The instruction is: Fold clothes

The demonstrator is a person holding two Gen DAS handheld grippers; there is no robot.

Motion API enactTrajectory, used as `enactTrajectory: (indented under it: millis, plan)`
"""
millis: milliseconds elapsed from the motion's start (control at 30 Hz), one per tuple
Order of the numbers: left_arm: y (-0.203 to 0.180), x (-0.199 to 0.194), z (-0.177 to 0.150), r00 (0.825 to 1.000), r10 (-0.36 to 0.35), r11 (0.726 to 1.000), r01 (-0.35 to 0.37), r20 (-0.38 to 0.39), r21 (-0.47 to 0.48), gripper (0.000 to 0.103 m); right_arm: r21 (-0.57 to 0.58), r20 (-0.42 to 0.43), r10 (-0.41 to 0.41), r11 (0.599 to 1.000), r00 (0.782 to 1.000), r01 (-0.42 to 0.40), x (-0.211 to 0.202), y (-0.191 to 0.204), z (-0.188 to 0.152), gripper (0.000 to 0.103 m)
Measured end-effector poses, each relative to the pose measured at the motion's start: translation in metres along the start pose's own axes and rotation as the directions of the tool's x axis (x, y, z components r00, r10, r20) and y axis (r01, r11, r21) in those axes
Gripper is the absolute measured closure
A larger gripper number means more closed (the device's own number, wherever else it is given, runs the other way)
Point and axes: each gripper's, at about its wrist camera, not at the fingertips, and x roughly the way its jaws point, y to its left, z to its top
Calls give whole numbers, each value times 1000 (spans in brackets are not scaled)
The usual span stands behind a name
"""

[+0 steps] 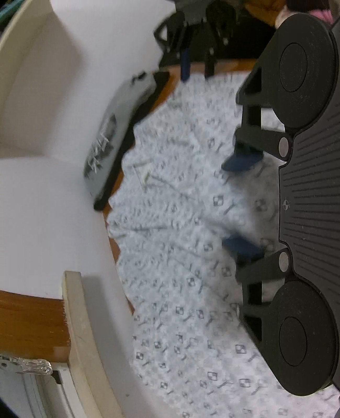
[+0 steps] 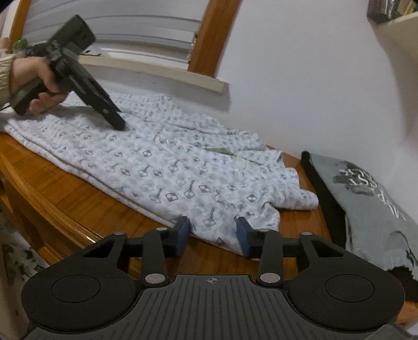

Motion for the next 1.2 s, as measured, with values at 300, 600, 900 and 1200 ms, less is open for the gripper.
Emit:
enactTrajectory:
  millis: [300,600,900,1200]
  plan:
    - [2,-11,3,994,59,998,-57,93,-24,91,73,107,-45,997,993,37,-5,-15,10,95]
    - [8,-24,-12,978,163,986,-156,130,-61,23,103,32,-22,995,999,19,-1,-23,1,75]
    - [12,-52,-32,964,209,974,-191,166,-117,24,84,48,-11,996,999,7,-1,-15,2,65]
    - [-97,-37,-17,984,28,992,-49,178,115,54,139,62,-29,990,998,20,0,-21,10,65]
